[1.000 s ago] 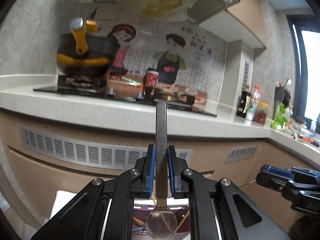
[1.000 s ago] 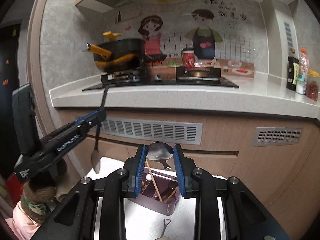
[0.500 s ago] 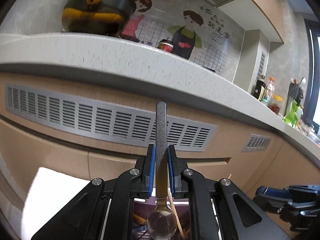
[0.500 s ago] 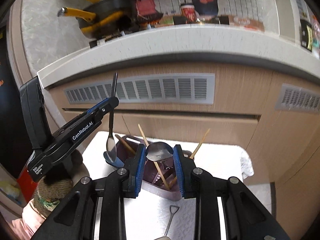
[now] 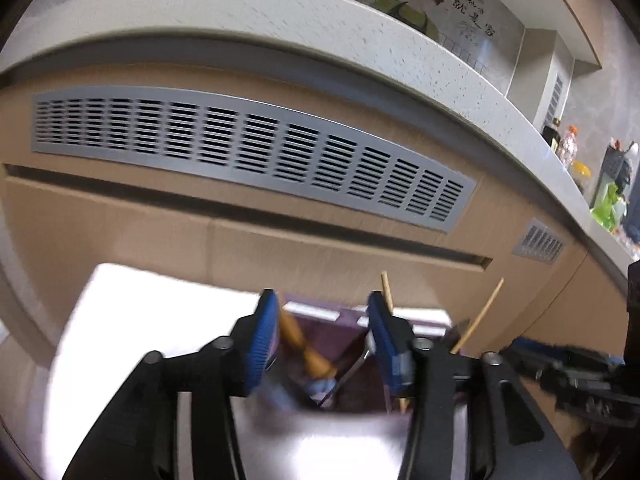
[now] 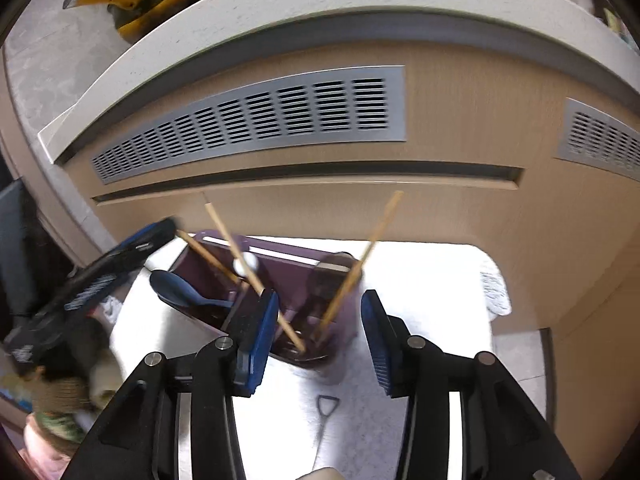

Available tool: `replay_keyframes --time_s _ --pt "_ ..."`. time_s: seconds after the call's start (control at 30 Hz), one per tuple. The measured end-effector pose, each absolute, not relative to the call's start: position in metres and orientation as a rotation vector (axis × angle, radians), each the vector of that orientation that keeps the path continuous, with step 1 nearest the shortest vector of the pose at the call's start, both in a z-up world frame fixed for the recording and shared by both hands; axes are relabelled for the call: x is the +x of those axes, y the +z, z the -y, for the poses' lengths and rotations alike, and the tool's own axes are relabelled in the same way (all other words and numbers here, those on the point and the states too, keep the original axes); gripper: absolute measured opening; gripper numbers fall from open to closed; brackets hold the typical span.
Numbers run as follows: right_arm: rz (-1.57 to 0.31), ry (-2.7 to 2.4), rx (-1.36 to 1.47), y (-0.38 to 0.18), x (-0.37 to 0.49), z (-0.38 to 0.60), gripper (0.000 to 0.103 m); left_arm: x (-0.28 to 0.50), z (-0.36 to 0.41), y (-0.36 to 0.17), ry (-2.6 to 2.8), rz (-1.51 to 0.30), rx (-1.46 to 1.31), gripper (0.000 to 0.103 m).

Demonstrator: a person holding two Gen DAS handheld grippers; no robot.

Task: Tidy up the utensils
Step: 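Move both tools back down toward the shovel spoon and white spoon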

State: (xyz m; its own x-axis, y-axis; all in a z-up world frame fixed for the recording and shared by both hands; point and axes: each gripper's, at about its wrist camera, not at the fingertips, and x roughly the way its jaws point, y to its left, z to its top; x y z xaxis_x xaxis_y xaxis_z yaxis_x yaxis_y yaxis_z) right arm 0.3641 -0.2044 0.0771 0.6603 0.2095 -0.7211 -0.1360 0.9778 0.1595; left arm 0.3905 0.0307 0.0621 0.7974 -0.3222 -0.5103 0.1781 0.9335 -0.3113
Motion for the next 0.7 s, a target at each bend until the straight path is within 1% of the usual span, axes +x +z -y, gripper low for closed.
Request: replay_keyframes --time_s 0.03,0.1,0.13,0.23,0.3,0.37,0.4,0.57,0.7 --pt "-0.821 0.183 0.100 0.077 0.357 0.209 0.043 0.379 -0.036 0.063 -0.265 -0.597 -0.239 0.058" --pt "-0.813 0.159 0.105 0.076 0.347 0.217 0.050 0.360 -0.047 0.062 -0.252 -0.616 -0.211 0.062" --pt "-0.805 0.139 0.106 0.075 0.338 0.221 0.056 0.350 -0.052 0.060 -0.246 -0.630 -0.195 0.065" --pt "-0.789 0.094 0.087 0.069 0.314 0.228 0.059 0.321 -0.068 0.047 -0.211 -0.675 -0.155 0.065" --pt "-0.805 0.094 0.077 0.060 0.302 0.227 0.063 0.302 -0.079 0.034 -0.198 -0.713 -0.145 0.065" --pt "-0.840 0.103 0.064 0.043 0.289 0.223 0.072 0.283 -0.091 0.020 -0.196 -0.750 -0.150 0.067" --pt "-0.856 0.104 0.057 0.035 0.285 0.220 0.074 0.273 -0.097 0.012 -0.191 -0.769 -0.152 0.068" --pt "-0.961 0.129 0.021 -0.014 0.264 0.200 0.074 0.231 -0.123 -0.020 -0.118 -0.835 -0.172 0.068" --pt "-1.037 0.157 0.004 -0.044 0.255 0.183 0.074 0.208 -0.132 -0.038 -0.082 -0.887 -0.181 0.069"
